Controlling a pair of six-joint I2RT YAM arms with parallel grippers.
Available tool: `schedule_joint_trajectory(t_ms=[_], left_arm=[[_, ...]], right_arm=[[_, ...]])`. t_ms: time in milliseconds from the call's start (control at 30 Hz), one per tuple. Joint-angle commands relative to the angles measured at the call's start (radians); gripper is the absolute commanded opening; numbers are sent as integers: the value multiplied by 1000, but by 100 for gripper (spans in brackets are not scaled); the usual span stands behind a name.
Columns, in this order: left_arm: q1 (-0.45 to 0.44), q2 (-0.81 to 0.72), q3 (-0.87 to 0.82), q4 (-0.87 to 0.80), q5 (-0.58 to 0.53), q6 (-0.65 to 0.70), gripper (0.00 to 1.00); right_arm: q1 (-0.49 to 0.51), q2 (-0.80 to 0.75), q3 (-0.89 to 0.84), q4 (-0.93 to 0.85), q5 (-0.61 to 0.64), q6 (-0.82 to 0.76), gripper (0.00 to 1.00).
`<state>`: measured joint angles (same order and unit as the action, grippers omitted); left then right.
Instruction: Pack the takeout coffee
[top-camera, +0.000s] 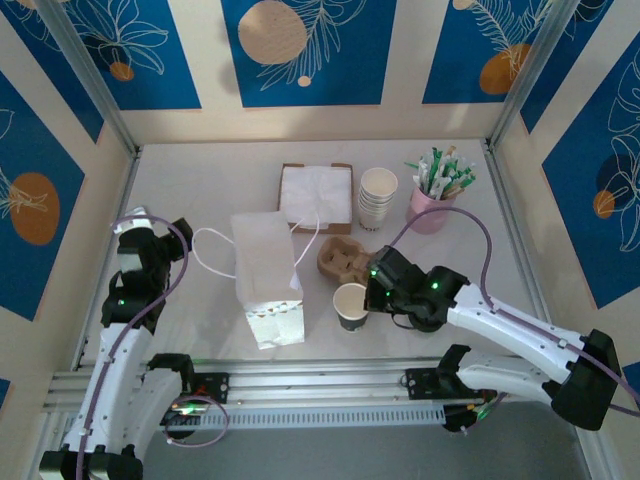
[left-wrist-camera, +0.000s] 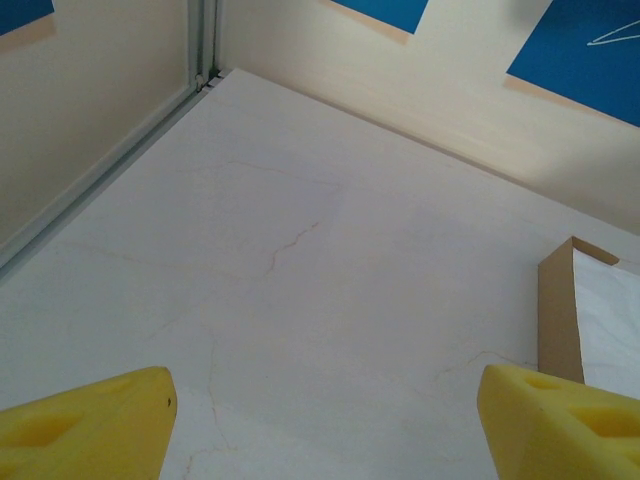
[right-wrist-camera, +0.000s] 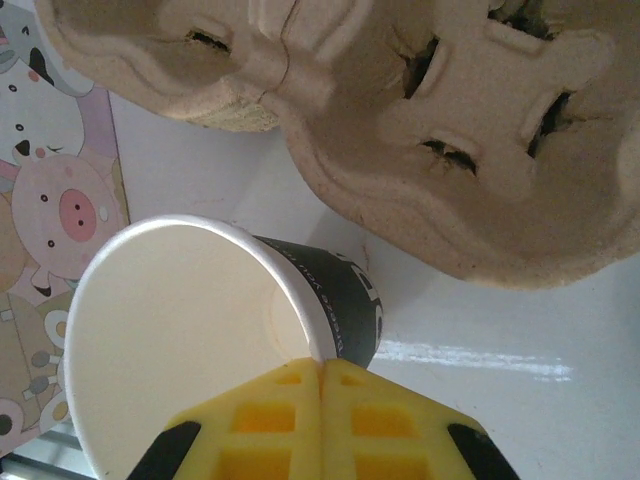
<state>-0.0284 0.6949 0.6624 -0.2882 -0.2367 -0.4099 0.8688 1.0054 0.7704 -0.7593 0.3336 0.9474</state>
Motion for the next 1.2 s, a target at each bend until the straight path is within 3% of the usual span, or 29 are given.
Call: schedule_joint_trajectory(t_ms=[0,133,333,600,900,1067,1167], left_arm=[[-2,-5,-9,23,11,13,79],[-2,-2,-10,23,14,11,79],[-2,2,-10,24,16,10,79],[-2,3,-8,24,19,11,79],[-2,-2,-10,25,31,5,80],[-2,-1,-10,27,36,3,80],[-2,-1,-10,25,39,1,80]], right_arm=[[8,-7,-25,50,42,3,4],[11,-8,-39,71,49,-13,11],[19,-31,-21,56,75,-42,29],[7,-47,116,-130,144,8,47],[-221,-62,220,-419,105,46,52],[-368,-97,147,-429,30,47,54],[-434,-118,97,-408,0,39,62]])
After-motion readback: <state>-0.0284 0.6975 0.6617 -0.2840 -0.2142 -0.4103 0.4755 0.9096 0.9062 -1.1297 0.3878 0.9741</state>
